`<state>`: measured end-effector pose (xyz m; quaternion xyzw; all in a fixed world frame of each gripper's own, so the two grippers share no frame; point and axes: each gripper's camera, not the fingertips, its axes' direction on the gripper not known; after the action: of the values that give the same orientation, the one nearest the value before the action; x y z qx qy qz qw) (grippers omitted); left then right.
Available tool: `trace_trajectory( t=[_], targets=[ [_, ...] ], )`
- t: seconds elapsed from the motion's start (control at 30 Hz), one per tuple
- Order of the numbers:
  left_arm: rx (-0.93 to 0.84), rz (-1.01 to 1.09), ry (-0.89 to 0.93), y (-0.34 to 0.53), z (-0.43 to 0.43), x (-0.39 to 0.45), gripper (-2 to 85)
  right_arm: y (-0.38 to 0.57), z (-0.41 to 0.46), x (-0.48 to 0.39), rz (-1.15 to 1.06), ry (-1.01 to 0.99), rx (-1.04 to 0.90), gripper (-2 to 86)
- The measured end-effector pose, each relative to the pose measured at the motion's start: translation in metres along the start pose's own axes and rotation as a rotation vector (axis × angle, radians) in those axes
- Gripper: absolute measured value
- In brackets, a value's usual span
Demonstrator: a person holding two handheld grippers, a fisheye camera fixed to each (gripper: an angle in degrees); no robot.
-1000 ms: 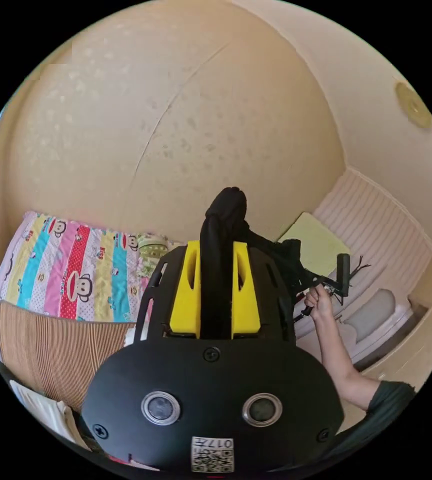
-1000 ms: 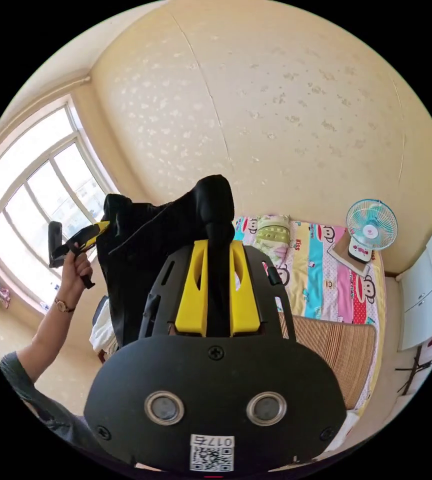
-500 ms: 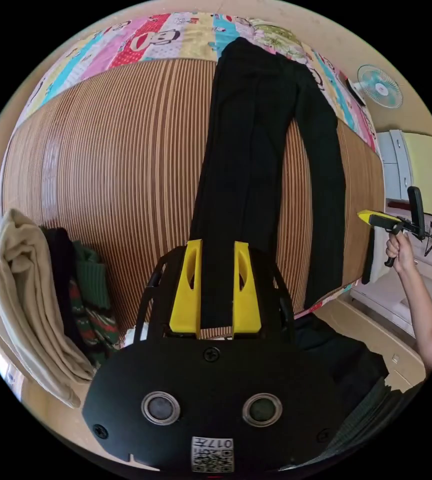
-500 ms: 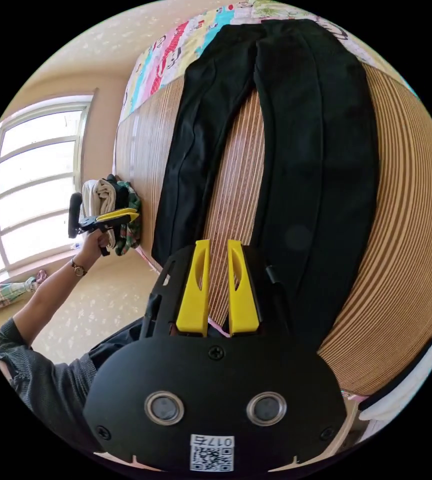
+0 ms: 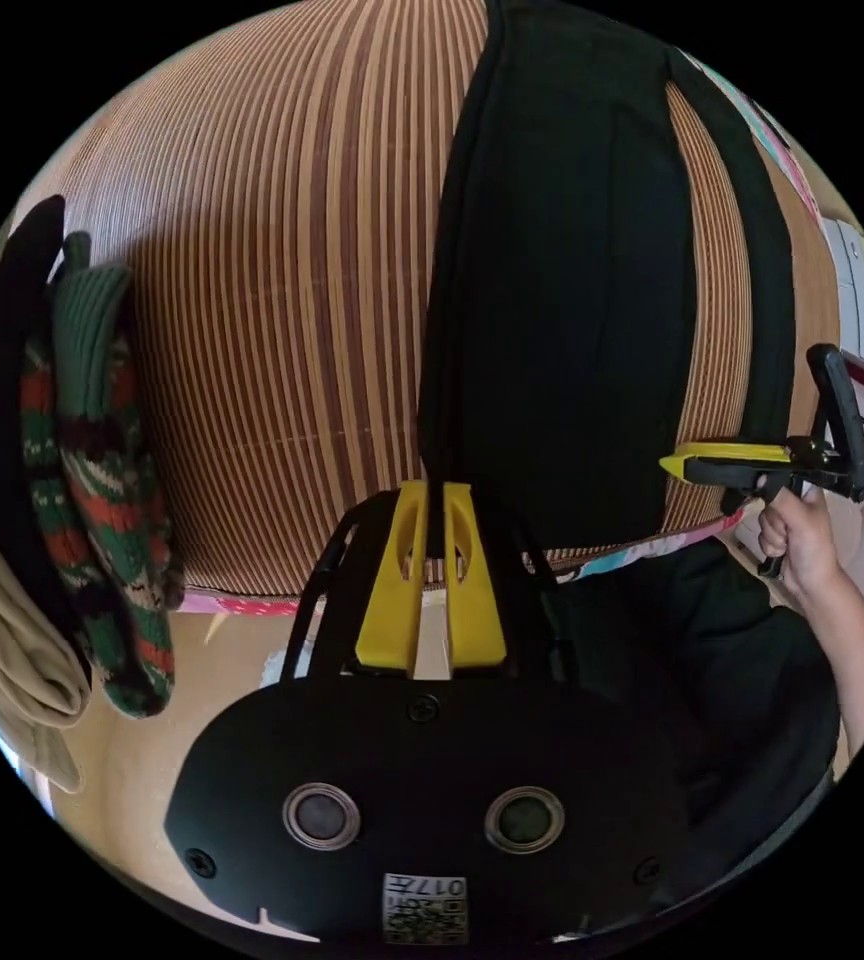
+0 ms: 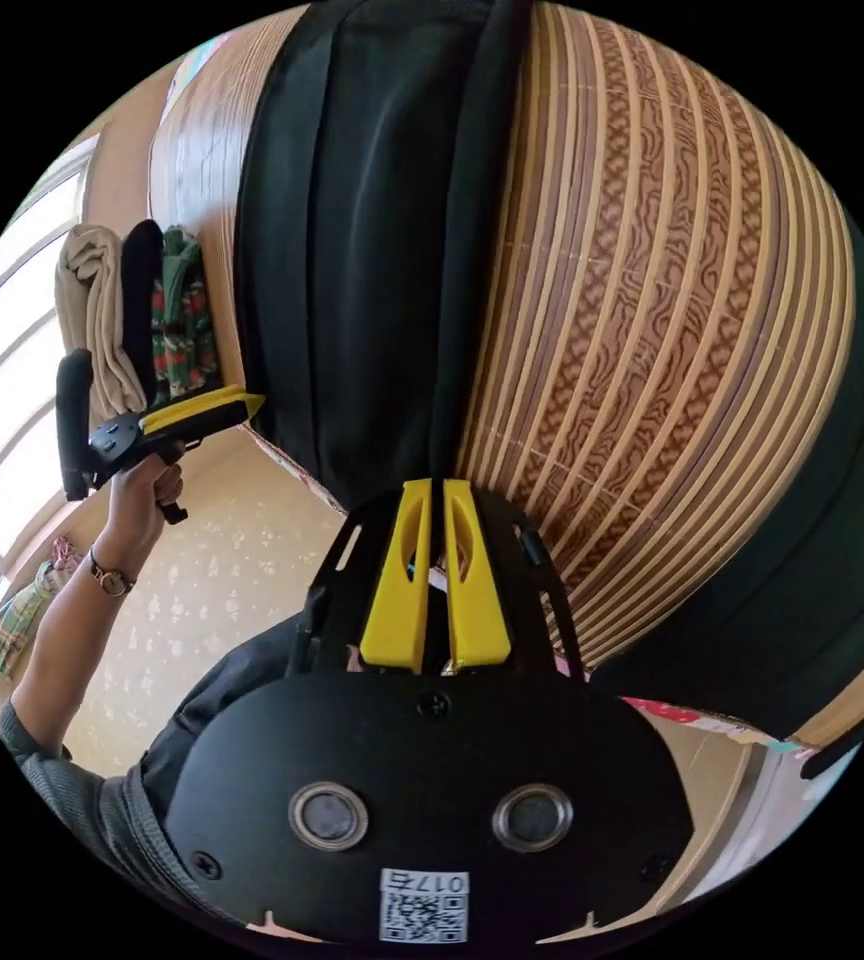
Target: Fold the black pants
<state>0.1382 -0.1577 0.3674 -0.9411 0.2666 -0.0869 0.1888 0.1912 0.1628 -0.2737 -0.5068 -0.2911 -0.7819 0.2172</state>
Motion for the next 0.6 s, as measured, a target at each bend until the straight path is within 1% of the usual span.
trace_trajectory(
  t=[0.07, 0.13, 0.17, 0.27, 0.33, 0.37, 0.4, 0.43, 0.47, 0.53, 0.6],
  targets=[
    [-0.021, 0.105, -0.039, 0.015, 0.005, 0.002, 1.7, 0.014, -0.003, -0.009, -0.046, 0.043, -0.051, 3.1],
    [-0.012, 0.129, -0.006, 0.032, 0.010, -0.004, 1.8, 0.036, -0.008, -0.013, -0.073, 0.069, -0.090, 3.2],
    [-0.018, 0.109, 0.043, 0.042, 0.015, -0.012, 2.2, 0.041, -0.010, -0.011, -0.066, 0.061, -0.099, 3.3],
    [0.015, 0.012, 0.131, 0.068, 0.020, -0.036, 3.7, 0.066, -0.039, 0.004, -0.021, -0.064, -0.071, 4.4],
    [0.062, -0.078, 0.152, 0.084, 0.015, -0.053, 4.8, 0.095, -0.082, 0.022, 0.005, -0.094, 0.035, 6.2],
    [0.126, -0.123, 0.181, 0.095, 0.006, -0.063, 5.5, 0.104, -0.094, 0.029, 0.026, -0.088, 0.069, 6.7],
    [0.166, -0.132, 0.203, 0.099, 0.001, -0.066, 5.7, 0.122, -0.119, 0.046, 0.078, -0.078, 0.141, 7.2],
    [0.237, -0.118, 0.248, 0.104, -0.010, -0.066, 6.0, 0.142, -0.143, 0.065, 0.141, -0.069, 0.219, 7.6],
    [0.273, -0.076, 0.287, 0.102, -0.018, -0.061, 6.2, 0.153, -0.155, 0.076, 0.177, -0.061, 0.259, 7.8],
    [0.269, 0.025, 0.331, 0.086, -0.022, -0.040, 6.9, 0.197, -0.193, 0.122, 0.339, -0.007, 0.382, 8.6],
    [0.280, 0.138, 0.331, 0.068, -0.025, -0.007, 7.3, 0.223, -0.210, 0.154, 0.446, 0.026, 0.411, 9.1]
  ],
)
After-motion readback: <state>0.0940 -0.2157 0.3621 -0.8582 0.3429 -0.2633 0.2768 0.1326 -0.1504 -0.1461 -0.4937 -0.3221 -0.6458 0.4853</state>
